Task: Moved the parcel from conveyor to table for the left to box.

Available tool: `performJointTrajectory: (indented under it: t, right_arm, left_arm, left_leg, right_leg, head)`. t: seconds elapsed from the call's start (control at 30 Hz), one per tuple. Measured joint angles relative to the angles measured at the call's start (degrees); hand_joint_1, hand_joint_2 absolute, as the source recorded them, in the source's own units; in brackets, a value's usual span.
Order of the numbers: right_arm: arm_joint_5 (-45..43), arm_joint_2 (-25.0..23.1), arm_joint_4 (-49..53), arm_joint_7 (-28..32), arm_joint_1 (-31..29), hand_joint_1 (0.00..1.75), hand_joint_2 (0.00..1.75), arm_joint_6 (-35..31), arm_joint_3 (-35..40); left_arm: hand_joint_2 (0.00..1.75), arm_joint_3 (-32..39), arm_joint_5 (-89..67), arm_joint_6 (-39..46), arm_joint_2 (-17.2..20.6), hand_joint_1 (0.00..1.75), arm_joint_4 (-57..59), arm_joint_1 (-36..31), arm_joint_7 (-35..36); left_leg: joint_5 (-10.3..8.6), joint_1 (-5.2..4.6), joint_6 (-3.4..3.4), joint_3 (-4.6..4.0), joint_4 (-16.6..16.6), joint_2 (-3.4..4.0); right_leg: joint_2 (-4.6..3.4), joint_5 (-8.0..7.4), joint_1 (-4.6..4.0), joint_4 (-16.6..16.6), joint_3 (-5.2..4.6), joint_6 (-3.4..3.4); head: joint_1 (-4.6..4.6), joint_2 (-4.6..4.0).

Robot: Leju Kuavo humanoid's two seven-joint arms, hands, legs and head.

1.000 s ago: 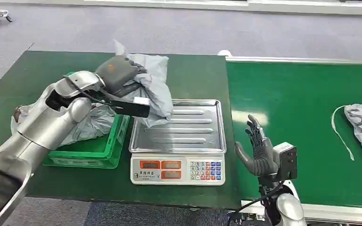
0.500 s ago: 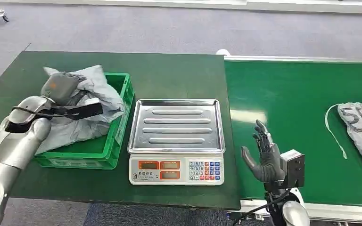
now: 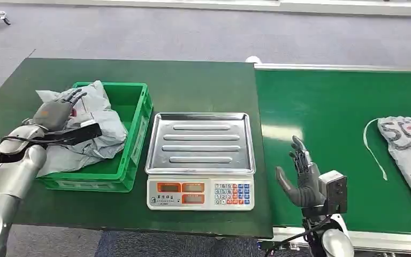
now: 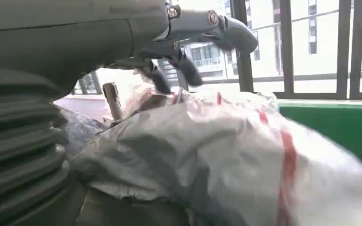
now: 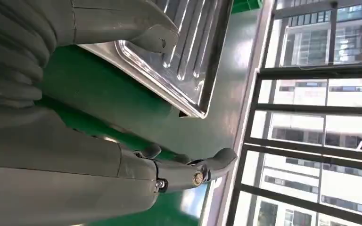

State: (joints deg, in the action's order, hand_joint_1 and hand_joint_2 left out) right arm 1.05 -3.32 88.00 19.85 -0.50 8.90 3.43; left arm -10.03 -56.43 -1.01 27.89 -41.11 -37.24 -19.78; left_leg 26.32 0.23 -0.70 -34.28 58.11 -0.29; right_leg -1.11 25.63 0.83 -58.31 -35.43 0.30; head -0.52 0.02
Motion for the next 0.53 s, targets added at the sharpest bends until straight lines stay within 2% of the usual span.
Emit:
performJointTrajectory:
  t: [0.17,0.27,0.4,0.53]
  right_arm:
    - [0.7,0.0,0.6,-0.9,0.4,0.0,1.75,-1.2,0.0]
    - [1.2,0.0,0.8,-1.3,0.3,0.0,1.75,-1.7,0.0]
    - [1.6,0.0,0.8,-1.5,0.3,0.0,1.75,-1.9,0.0]
    - [3.4,0.0,0.5,-2.3,-0.8,0.0,1.75,-2.5,0.7]
  left_arm:
    - [1.75,1.9,4.2,-0.9,-2.3,0.0,-3.0,1.1,-0.1]
    - [1.75,2.9,10.9,-6.2,-3.6,0.0,-8.9,3.4,-1.1]
    - [1.75,3.5,14.7,-8.9,-4.7,0.0,-14.5,5.5,-1.3]
    - [1.75,4.1,32.9,-19.3,-8.4,0.0,-21.6,8.0,-0.4]
  left_leg:
    - [0.0,0.0,0.0,-0.02,0.0,-0.03]
    - [0.01,0.0,0.01,-0.03,0.0,-0.03]
    - [0.01,0.0,0.01,-0.06,0.0,-0.04]
    - [0.01,-0.01,0.02,-0.08,0.0,-0.22]
  right_leg:
    - [0.02,0.0,0.0,0.0,0.01,0.0]
    - [0.02,0.0,0.02,0.0,0.01,0.0]
    - [0.05,0.01,0.02,0.0,0.0,0.01]
    - [0.17,0.01,0.04,0.0,0.04,0.01]
  head:
    - [0.0,0.0]
    - [-0.02,0.0]
    - [-0.02,0.0]
    - [-0.02,0.0]
